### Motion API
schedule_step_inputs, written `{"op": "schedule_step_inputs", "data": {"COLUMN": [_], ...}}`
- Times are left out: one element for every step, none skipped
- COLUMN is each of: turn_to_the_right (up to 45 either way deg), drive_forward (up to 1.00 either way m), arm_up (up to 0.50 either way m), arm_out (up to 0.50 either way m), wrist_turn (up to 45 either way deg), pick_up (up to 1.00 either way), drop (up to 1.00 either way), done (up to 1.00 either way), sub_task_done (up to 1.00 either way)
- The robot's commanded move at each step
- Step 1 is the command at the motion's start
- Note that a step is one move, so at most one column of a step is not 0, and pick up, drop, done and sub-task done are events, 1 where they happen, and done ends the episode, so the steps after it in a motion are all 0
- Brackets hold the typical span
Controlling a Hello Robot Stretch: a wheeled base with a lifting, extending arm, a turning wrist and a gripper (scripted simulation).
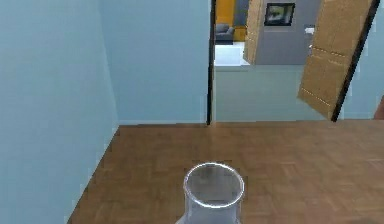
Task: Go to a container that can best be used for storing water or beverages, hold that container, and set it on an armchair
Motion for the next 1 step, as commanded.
{"op": "schedule_step_inputs", "data": {"turn_to_the_right": [-3.0], "drive_forward": [0.00], "arm_up": [0.00], "arm_out": [0.00], "wrist_turn": [0.0], "pick_up": [0.00], "drop": [0.00], "done": [0.00], "sub_task_done": [0.00]}}
